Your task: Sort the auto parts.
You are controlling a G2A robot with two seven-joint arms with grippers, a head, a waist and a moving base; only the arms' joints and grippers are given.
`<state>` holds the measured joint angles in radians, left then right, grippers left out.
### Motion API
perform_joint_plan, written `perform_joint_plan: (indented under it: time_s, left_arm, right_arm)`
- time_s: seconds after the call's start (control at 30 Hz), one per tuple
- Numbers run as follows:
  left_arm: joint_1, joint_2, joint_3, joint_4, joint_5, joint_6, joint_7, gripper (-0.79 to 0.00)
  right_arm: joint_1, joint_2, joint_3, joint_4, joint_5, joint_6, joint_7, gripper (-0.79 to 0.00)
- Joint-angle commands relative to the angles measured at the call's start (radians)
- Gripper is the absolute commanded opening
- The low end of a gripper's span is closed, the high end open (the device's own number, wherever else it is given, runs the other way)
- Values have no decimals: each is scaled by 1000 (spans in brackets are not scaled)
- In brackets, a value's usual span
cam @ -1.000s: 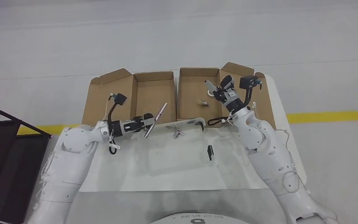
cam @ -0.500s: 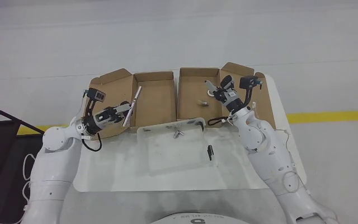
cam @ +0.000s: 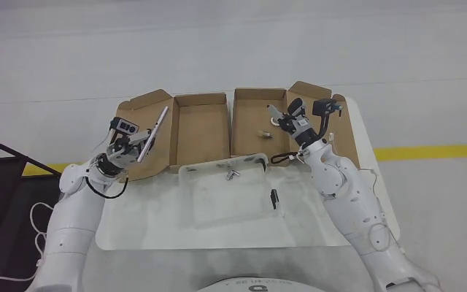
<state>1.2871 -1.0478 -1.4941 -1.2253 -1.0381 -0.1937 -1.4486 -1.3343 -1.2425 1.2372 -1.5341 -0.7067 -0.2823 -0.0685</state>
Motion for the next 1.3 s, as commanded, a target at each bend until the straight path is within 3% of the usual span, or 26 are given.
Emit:
perform_joint_plan:
  time_s: [0.0, 0.07, 0.2, 0.27, 0.4, 0.57, 0.77, 0.9, 1.1, 1.27]
  left_arm:
    - [-2, 0, -4, 3, 13, -14, 12, -785]
    - [-1, 1, -10, 4, 45, -41, 35, -785]
    - [16, 8, -25, -51, 263, -190, 175, -785]
    - [36, 10, -28, -106, 419, -262, 286, -785]
    - [72, 10, -25, -218, 692, -305, 503, -785]
    - [89, 0, 36, -288, 898, -231, 698, -785]
    - [34, -12, 141, -285, 1239, -162, 862, -785]
    - [-22, -23, 226, -288, 1448, -55, 912, -785]
    - [-103, -47, 345, -208, 1616, 54, 968, -785]
    - [-177, -73, 425, -77, 1631, 80, 969, -785]
  right_arm:
    - [0, 0, 0, 0, 0, 0, 0, 0]
    - [0, 0, 0, 0, 0, 0, 0, 0]
    - [0, 0, 0, 0, 0, 0, 0, 0]
    - [0, 0, 0, 0, 0, 0, 0, 0]
    - [0, 0, 0, 0, 0, 0, 0, 0]
    - [0, 0, 0, 0, 0, 0, 0, 0]
    - [0, 0, 0, 0, 0, 0, 0, 0]
    - [0, 0, 0, 0, 0, 0, 0, 0]
    - [0, 0, 0, 0, 0, 0, 0, 0]
    - [0, 0, 0, 0, 0, 0, 0, 0]
